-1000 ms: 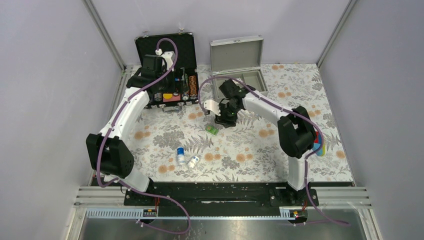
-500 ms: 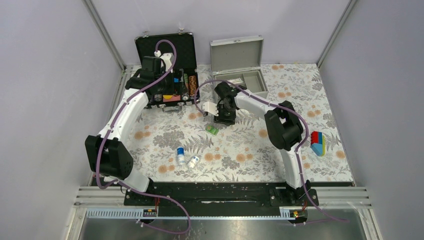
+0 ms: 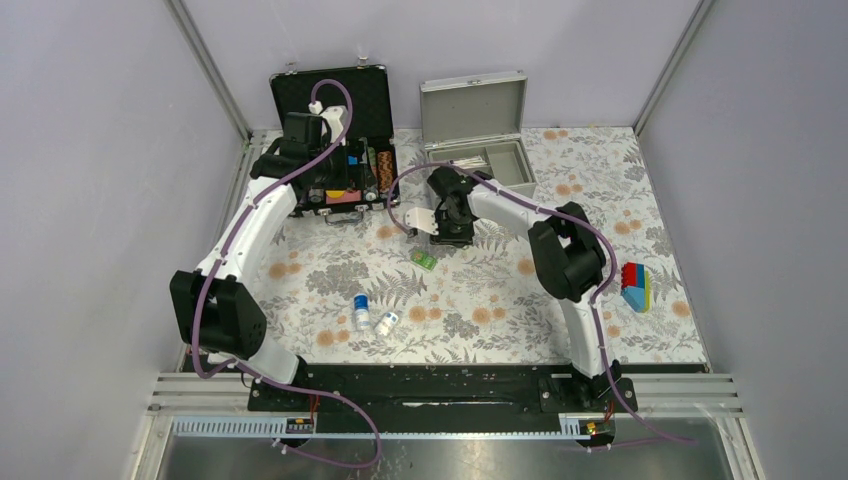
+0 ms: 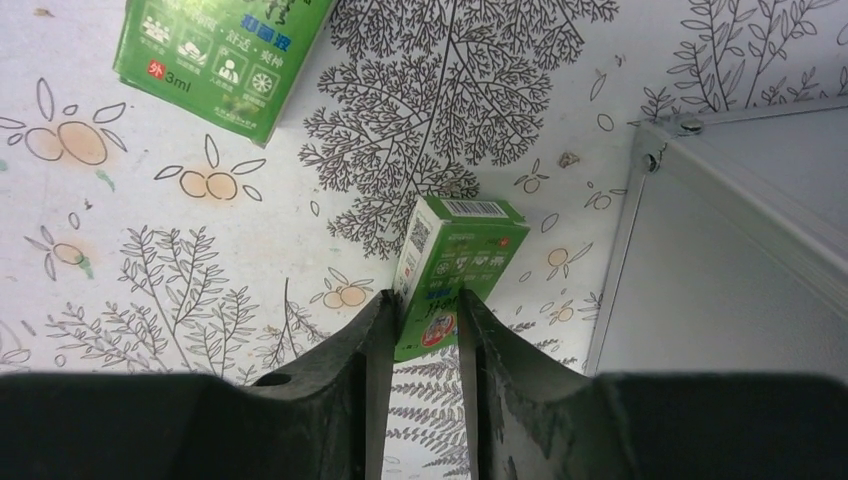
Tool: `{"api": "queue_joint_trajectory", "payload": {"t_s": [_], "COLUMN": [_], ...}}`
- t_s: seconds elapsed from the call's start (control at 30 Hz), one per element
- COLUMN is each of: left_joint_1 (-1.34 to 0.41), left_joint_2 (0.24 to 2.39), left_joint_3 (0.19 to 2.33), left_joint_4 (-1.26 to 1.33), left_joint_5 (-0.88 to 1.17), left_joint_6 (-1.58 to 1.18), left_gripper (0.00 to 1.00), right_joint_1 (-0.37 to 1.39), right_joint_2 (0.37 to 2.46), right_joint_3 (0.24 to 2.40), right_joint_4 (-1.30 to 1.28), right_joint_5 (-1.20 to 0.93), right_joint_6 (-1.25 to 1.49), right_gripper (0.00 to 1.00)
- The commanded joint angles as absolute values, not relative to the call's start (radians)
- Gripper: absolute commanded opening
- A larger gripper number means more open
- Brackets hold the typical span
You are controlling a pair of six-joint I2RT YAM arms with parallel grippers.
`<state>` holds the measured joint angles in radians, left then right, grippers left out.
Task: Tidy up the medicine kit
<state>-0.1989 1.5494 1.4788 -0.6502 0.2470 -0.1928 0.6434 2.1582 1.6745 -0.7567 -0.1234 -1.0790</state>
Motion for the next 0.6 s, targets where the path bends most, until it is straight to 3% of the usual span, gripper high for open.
{"api": "queue_joint_trajectory", "payload": {"t_s": [0.0, 0.47, 0.57], "left_joint_1": [-0.194, -0.194, -0.194], "left_joint_2": [1.531, 1.546, 1.551], "left_joint_3": [1.496, 1.508, 1.512], "left_joint_4": [-0.626, -0.625, -0.63], "left_joint_5": [0.263, 0.265, 0.271], "left_joint_6": [-0.197, -0.196, -0.196], "left_gripper": [0.86, 0.86, 0.86], "right_joint_1": [0.65, 0.648, 0.648], "right_joint_2": [2.144, 1.897, 1.921], "right_joint_3": [1.749, 1.725, 1.717], "right_joint_4": [-0.882, -0.902, -0.906], "right_joint_5": [-0.134, -0.272, -0.281], "right_joint_6": [-1.012, -0.902, -0.884], "right_gripper": [0.3, 0.29, 0.4]}}
